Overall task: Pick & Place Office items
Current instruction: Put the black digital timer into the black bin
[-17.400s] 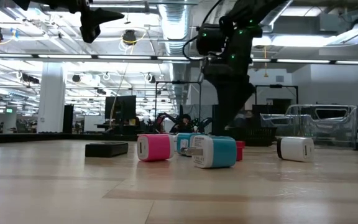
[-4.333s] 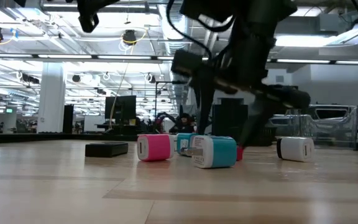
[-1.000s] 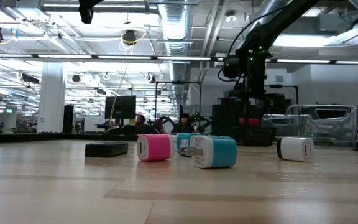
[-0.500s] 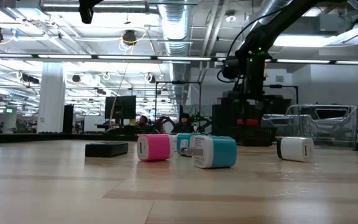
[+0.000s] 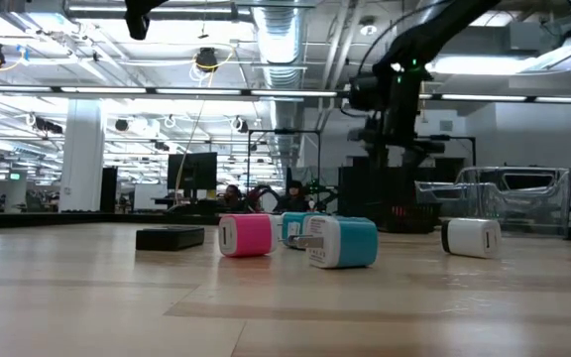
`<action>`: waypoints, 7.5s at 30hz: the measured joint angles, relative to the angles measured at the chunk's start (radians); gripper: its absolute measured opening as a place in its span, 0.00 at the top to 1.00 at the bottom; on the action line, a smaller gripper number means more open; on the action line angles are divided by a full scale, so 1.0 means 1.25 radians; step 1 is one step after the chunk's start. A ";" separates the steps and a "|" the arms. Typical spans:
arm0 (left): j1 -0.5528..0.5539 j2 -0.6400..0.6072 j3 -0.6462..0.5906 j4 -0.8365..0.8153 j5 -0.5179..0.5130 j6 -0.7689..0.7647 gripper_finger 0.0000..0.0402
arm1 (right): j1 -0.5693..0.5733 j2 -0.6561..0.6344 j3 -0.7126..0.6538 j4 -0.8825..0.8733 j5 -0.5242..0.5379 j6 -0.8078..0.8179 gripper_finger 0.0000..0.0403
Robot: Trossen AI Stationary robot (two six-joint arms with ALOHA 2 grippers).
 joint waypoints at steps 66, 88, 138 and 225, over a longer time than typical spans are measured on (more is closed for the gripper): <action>-0.338 0.819 0.002 0.008 -0.185 0.265 0.02 | 0.676 -0.236 0.001 -0.004 0.252 0.667 0.45; -0.244 0.738 -0.005 -0.025 -0.022 0.210 0.29 | 0.676 -0.236 0.001 0.040 0.249 0.589 0.45; 0.083 0.639 0.182 0.377 0.691 -0.234 0.29 | 0.686 -0.218 0.000 0.570 0.108 -0.396 0.57; 0.430 0.074 0.156 -0.551 0.664 0.221 0.16 | -0.065 0.022 0.060 -0.010 -0.006 -0.124 0.89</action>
